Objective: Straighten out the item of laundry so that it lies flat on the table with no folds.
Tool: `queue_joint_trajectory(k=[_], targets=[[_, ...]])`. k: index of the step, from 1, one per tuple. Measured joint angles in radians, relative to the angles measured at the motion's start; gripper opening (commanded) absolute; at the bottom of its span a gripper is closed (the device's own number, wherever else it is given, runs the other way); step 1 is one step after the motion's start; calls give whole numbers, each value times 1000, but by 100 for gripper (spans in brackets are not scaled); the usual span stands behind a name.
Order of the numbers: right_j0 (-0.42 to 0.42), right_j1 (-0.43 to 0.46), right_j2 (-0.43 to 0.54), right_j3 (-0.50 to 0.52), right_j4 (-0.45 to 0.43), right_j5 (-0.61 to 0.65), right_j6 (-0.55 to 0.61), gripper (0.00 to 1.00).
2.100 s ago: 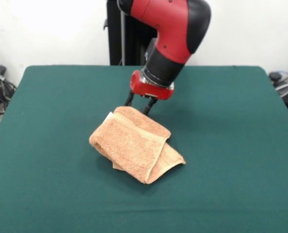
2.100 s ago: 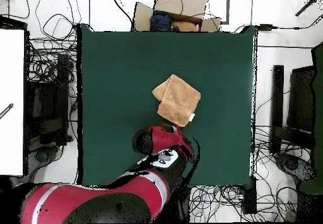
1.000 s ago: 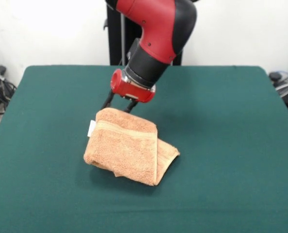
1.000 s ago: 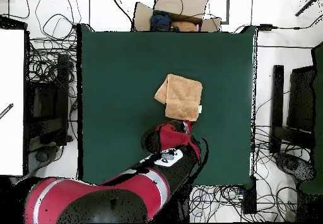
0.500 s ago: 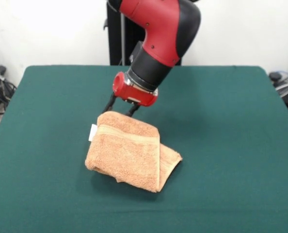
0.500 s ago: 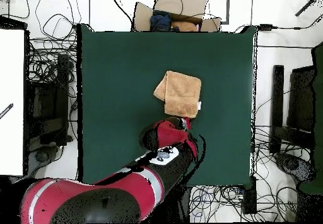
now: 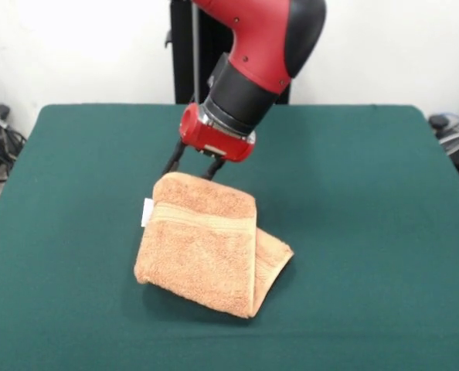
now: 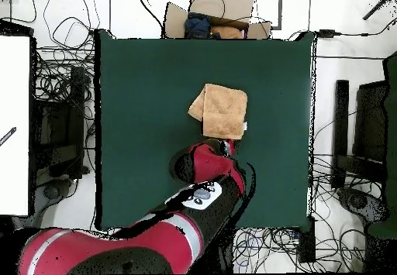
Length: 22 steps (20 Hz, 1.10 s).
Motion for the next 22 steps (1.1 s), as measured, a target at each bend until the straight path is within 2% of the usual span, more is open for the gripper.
queue_joint_trajectory(k=[10, 22], targets=[[-43, -98, 9, -5, 0, 100, 0, 100], [-44, -123, 10, -22, -1, 116, 0, 100]])
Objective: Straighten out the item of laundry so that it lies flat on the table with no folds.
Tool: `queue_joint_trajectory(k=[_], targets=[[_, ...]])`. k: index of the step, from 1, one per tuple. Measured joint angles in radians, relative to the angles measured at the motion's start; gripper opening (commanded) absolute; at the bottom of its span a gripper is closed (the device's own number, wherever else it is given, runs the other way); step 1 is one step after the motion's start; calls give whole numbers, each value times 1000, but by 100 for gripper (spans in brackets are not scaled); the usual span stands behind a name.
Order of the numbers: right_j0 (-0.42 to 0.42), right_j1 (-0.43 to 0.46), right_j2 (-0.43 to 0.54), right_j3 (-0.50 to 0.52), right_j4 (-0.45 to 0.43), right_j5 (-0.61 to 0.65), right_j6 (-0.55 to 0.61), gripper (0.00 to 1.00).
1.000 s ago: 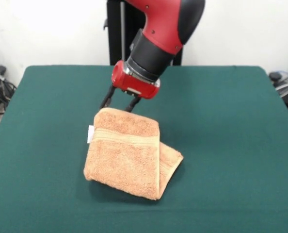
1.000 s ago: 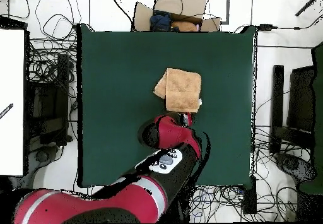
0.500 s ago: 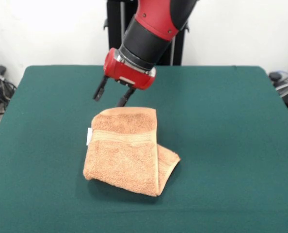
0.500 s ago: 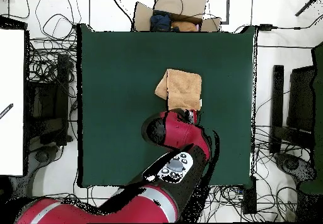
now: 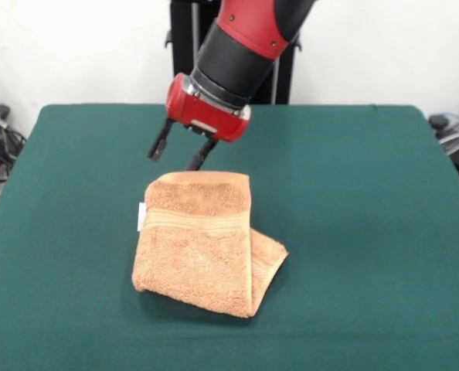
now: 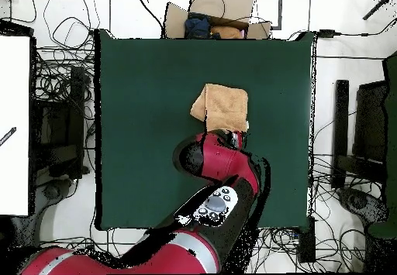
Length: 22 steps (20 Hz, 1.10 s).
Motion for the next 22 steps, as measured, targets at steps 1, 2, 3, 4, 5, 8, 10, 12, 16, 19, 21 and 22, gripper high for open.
queue_joint_trajectory(k=[1, 2, 3, 4, 5, 8, 10, 12, 16, 19, 21, 22], targets=[[0, 1, 0, 0, 0, 0, 0, 100], [-1, 1, 3, 0, 0, 0, 0, 100], [-3, 1, 8, 1, 0, 0, 0, 100], [-7, 1, 14, 2, 0, -1, 0, 100], [-21, -1, 35, 6, 0, -4, 0, 100], [-80, -3, 105, 19, 0, -24, 0, 100], [-125, -1, 153, 28, 0, -45, 0, 100], [-172, 3, 202, 40, 0, -72, 0, 100], [-242, 9, 274, 59, -5, -112, 0, 100], [-258, 2, 289, 68, -15, -127, 0, 0], [-259, -4, 289, 72, -19, -137, 0, 0], [-259, -5, 290, 72, -20, -138, 0, 0]])
